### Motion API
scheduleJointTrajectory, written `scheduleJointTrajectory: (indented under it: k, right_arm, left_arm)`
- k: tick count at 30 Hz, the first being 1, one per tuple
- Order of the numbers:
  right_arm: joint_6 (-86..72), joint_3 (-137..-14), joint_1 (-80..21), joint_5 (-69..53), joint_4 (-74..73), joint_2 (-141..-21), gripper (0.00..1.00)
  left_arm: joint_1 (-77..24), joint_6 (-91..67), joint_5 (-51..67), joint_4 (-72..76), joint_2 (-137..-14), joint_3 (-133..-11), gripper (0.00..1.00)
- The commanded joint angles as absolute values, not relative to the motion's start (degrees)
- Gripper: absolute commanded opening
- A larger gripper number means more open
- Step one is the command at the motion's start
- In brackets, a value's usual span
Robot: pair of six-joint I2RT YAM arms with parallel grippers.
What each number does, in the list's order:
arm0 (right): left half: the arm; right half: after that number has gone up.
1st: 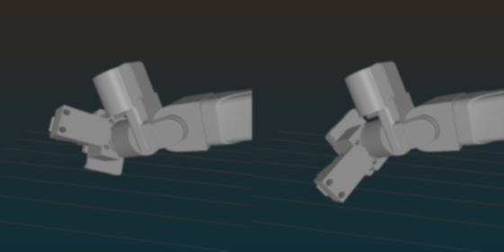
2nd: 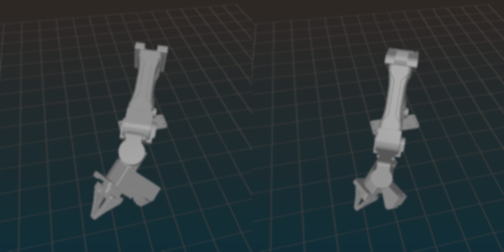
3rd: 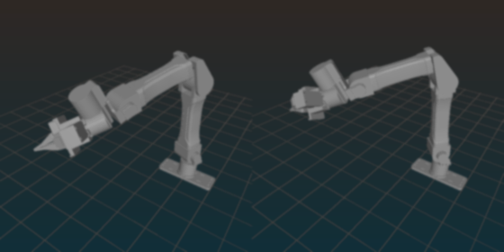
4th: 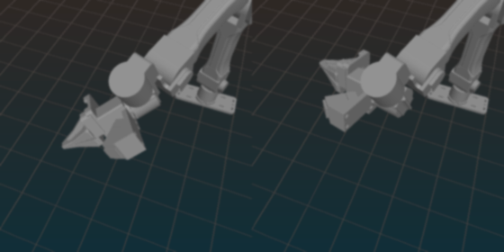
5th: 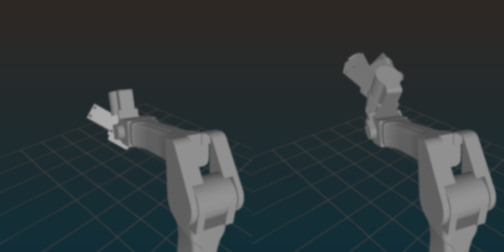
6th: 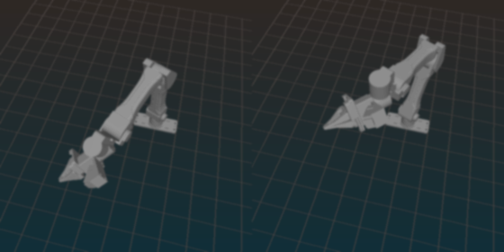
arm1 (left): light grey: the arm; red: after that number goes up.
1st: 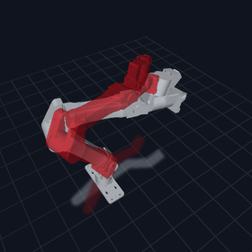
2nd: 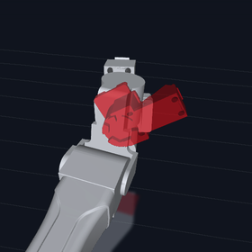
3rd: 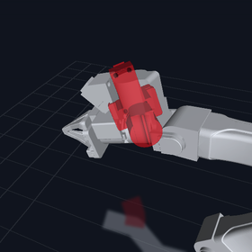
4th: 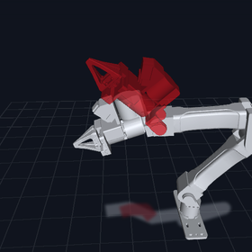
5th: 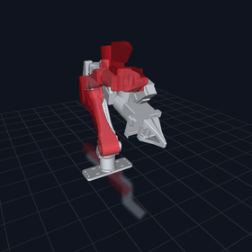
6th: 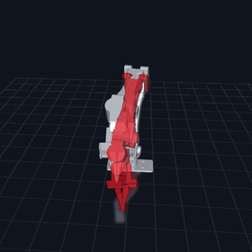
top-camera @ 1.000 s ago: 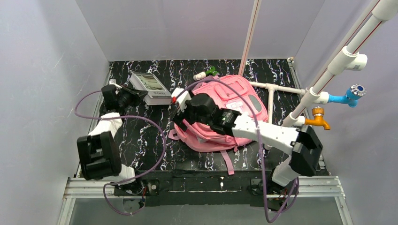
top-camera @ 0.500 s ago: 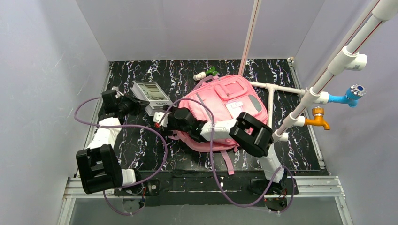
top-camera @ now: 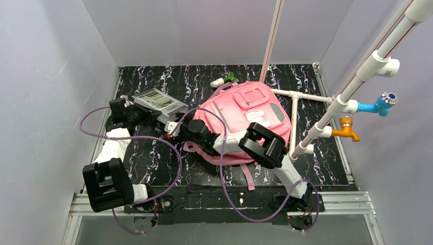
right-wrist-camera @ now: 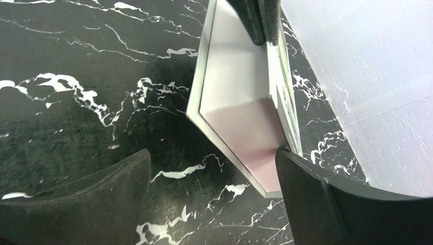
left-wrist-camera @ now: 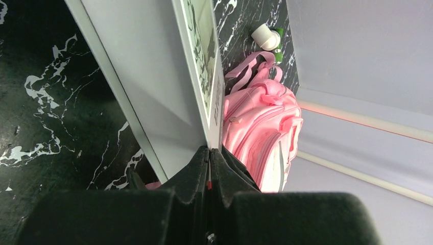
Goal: Pack the student bag
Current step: Pick up the book from the center of the board.
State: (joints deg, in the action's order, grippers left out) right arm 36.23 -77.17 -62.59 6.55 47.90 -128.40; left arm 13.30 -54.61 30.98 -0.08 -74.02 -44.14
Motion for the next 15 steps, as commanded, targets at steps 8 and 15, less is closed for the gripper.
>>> scheduleJointTrajectory:
  k: [8,15]
  right_arm:
    - [37.4,-64.9,-62.2,4.9,56.5,-116.8,0.98]
    - [35.6,-68.2,-61.3,-1.9,56.0,-119.2,0.98]
  left_arm:
    - [13.0,-53.5,32.8,-2.3,-73.2,-47.1,0.00]
    - [13.1,-54.9,34.2,-1.9,-72.6,-47.0,0.00]
